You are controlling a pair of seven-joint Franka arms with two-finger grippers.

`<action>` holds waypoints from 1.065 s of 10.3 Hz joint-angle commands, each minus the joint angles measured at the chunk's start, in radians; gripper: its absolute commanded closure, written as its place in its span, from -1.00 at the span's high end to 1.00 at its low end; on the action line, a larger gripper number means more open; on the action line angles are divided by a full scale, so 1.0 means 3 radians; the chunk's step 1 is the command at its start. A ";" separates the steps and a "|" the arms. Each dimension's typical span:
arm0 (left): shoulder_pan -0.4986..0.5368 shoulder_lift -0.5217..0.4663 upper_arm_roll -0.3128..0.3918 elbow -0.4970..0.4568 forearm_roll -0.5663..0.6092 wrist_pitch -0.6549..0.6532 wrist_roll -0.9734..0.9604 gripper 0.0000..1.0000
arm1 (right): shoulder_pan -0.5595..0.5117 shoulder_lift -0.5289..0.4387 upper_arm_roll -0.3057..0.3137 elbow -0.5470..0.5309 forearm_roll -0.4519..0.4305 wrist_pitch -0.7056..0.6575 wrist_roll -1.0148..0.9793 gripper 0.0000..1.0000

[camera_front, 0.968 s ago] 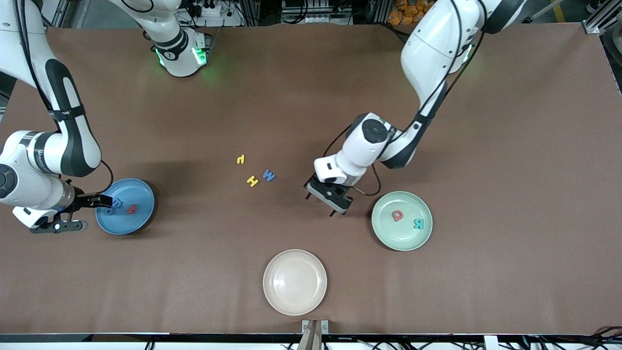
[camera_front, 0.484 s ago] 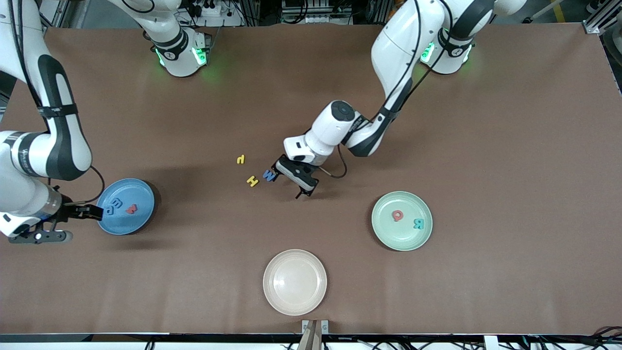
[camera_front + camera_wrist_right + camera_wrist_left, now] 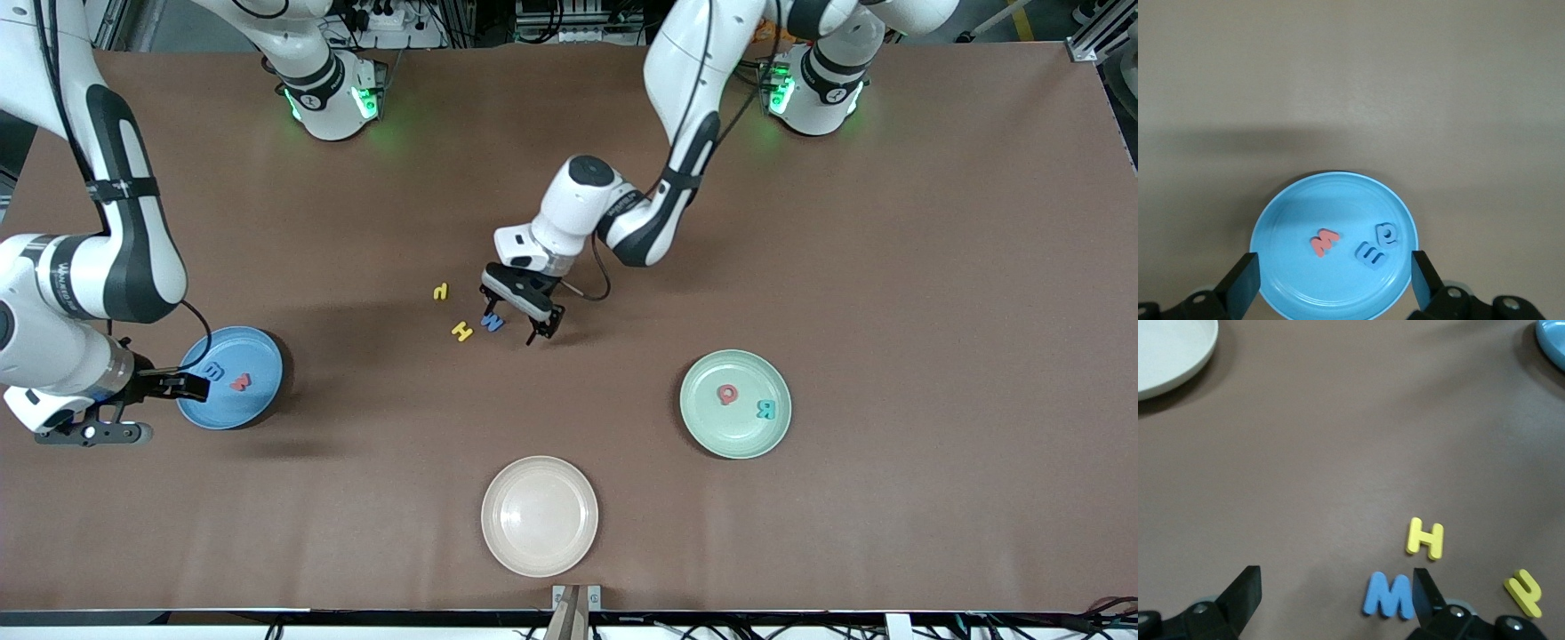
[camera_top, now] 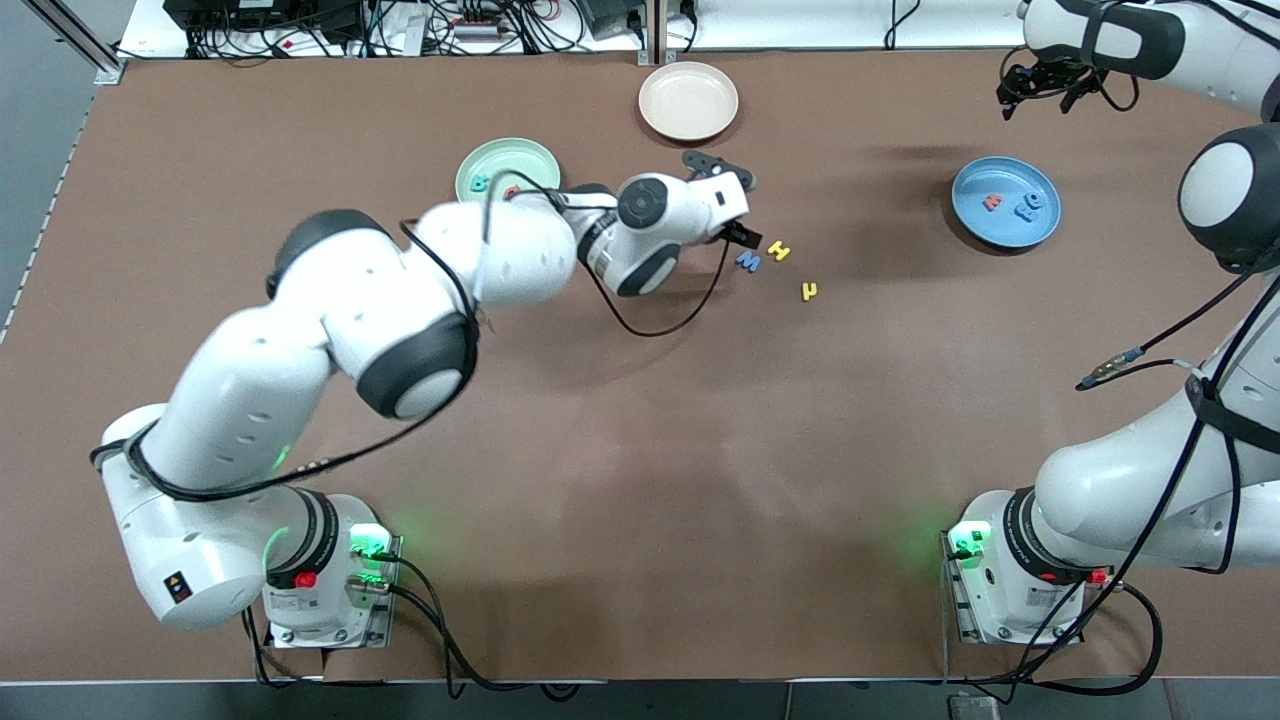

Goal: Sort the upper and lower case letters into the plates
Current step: 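Move the left gripper from the green plate over the blue M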

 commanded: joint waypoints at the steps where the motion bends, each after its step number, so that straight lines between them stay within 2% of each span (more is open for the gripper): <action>1: -0.0134 0.0139 0.0166 0.0065 0.0039 0.0041 -0.0163 1.00 | -0.0027 -0.0049 0.0019 -0.0026 0.0050 -0.0036 -0.0021 1.00; 3: -0.0190 0.0394 0.0186 0.0345 0.0039 0.0041 -0.0234 1.00 | -0.0032 -0.0044 0.0013 -0.0031 0.0050 -0.0036 -0.0021 1.00; 6: -0.0303 0.0441 0.0283 0.0377 0.0034 0.0030 -0.0296 1.00 | -0.0032 -0.0039 0.0013 -0.0031 0.0050 -0.0031 -0.0021 1.00; 8: -0.0359 0.0583 0.0345 0.0525 0.0034 0.0025 -0.0377 1.00 | -0.0037 -0.0034 0.0013 -0.0031 0.0050 -0.0031 -0.0026 1.00; 10: -0.0532 0.0716 0.0548 0.0577 0.0034 0.0015 -0.0449 1.00 | -0.0037 -0.0029 0.0013 -0.0031 0.0050 -0.0031 -0.0026 1.00; 11: -0.0538 0.0747 0.0560 0.0587 0.0029 0.0015 -0.0454 1.00 | -0.0037 -0.0029 0.0013 -0.0031 0.0050 -0.0031 -0.0026 1.00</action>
